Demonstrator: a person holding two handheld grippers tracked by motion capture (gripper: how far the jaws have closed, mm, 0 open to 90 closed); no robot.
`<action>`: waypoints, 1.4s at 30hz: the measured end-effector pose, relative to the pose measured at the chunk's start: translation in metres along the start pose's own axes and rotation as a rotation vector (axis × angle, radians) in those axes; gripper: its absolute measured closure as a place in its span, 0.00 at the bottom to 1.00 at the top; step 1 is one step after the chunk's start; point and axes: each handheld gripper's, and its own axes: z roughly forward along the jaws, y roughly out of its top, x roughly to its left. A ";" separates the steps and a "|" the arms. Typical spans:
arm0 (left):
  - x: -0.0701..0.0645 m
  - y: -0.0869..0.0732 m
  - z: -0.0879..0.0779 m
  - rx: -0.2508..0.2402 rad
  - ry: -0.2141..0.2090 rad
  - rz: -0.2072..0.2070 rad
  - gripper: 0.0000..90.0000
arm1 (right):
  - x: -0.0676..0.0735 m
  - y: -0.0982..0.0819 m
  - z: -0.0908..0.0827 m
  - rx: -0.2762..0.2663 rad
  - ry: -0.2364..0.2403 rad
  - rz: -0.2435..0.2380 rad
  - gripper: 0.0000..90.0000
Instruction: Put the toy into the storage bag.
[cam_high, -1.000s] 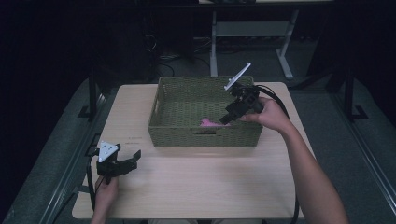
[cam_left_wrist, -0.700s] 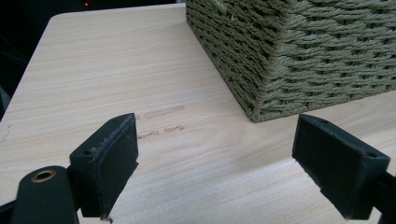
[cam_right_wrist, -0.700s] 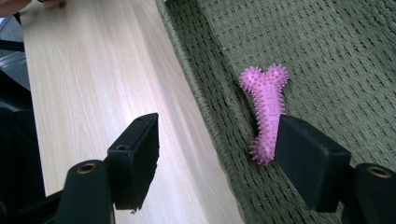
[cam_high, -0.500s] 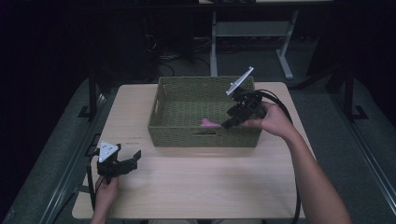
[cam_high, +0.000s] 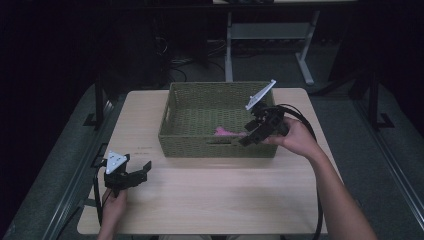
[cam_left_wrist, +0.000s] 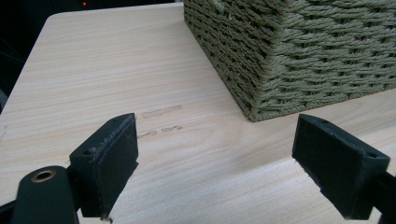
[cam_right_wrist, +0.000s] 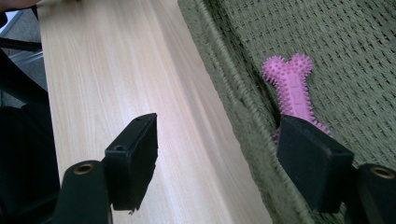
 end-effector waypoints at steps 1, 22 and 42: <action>0.000 0.000 0.000 -0.001 0.000 0.000 0.15 | 0.002 -0.002 0.000 -0.003 -0.001 -0.002 0.32; -0.001 0.000 -0.001 -0.001 -0.003 0.001 0.15 | 0.020 -0.039 0.012 -0.024 0.006 0.008 0.32; -0.003 0.000 -0.001 -0.002 -0.008 0.003 0.15 | 0.026 -0.081 0.012 -0.027 -0.027 0.062 0.32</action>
